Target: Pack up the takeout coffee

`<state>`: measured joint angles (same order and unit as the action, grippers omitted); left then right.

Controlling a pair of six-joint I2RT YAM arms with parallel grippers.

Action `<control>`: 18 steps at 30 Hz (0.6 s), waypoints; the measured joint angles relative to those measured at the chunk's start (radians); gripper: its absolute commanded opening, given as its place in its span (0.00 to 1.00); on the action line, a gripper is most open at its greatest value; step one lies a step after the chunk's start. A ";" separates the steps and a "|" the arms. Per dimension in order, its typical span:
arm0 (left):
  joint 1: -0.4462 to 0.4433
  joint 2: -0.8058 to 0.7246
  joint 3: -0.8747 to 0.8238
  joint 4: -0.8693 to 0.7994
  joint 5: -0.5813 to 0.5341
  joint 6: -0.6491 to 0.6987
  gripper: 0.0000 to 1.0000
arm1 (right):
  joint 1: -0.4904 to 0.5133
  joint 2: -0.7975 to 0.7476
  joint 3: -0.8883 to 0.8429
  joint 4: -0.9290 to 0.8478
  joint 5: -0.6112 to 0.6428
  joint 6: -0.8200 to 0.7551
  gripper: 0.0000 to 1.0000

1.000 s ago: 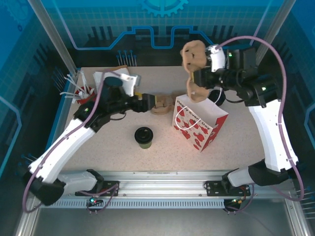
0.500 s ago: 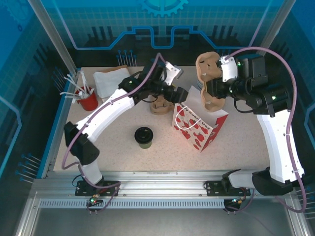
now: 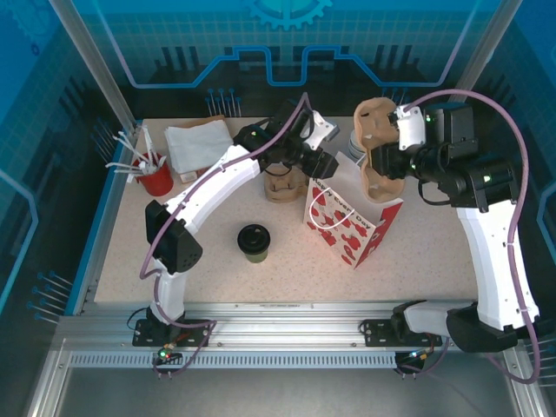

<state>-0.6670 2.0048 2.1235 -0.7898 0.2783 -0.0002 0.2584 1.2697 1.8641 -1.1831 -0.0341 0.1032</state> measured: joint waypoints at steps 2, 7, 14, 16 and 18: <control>0.000 0.000 0.002 -0.004 0.000 0.001 0.46 | 0.000 0.001 -0.002 0.002 -0.009 0.000 0.33; 0.000 0.011 0.003 -0.018 0.000 0.003 0.45 | 0.000 0.002 -0.006 0.026 -0.038 0.001 0.33; 0.000 0.035 0.017 -0.022 0.002 0.000 0.36 | 0.002 0.017 -0.015 0.048 -0.056 0.001 0.33; 0.000 0.039 0.018 -0.022 0.005 0.000 0.34 | 0.005 0.018 -0.026 0.056 -0.059 0.000 0.33; 0.000 0.039 0.018 -0.022 0.005 -0.001 0.30 | 0.008 0.018 -0.043 0.069 -0.064 0.000 0.32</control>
<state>-0.6670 2.0434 2.1410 -0.8116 0.2829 -0.0013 0.2665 1.2877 1.8214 -1.1141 -0.0986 0.1028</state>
